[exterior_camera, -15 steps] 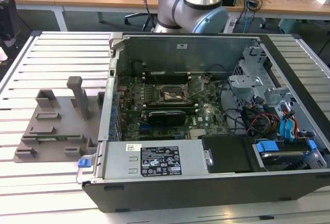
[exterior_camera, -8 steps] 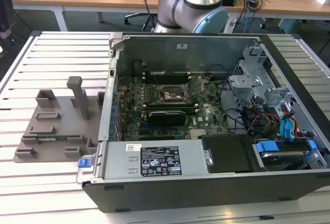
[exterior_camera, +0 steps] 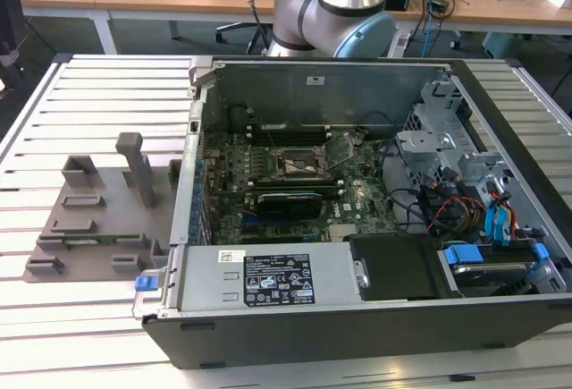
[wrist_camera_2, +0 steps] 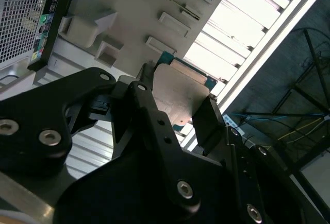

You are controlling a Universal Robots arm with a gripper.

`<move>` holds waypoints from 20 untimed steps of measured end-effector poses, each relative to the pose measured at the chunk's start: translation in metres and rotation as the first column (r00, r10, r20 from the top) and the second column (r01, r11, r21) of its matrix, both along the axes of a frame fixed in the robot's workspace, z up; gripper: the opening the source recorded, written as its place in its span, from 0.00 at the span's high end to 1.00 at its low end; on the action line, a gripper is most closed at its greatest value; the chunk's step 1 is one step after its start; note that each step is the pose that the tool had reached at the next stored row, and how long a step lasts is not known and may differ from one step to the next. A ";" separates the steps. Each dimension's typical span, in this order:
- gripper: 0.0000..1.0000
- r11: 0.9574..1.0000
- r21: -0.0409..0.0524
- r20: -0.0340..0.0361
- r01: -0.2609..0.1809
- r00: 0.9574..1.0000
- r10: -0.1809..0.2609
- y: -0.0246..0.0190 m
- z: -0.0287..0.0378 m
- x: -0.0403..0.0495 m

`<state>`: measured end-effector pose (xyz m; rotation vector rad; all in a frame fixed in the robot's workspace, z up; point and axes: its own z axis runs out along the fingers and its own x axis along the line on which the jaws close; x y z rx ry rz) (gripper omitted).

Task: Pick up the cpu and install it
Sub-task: 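Pick up the cpu and move it towards the insertion slot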

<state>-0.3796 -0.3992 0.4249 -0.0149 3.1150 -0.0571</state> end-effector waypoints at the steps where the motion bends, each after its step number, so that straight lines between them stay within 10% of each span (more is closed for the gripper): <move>1: 0.45 1.000 0.000 0.000 0.000 1.000 0.000 0.0001 -0.0001 0.0033; 20: 0.45 1.000 0.000 -0.003 0.000 1.000 0.000 0.0009 -0.0006 0.0659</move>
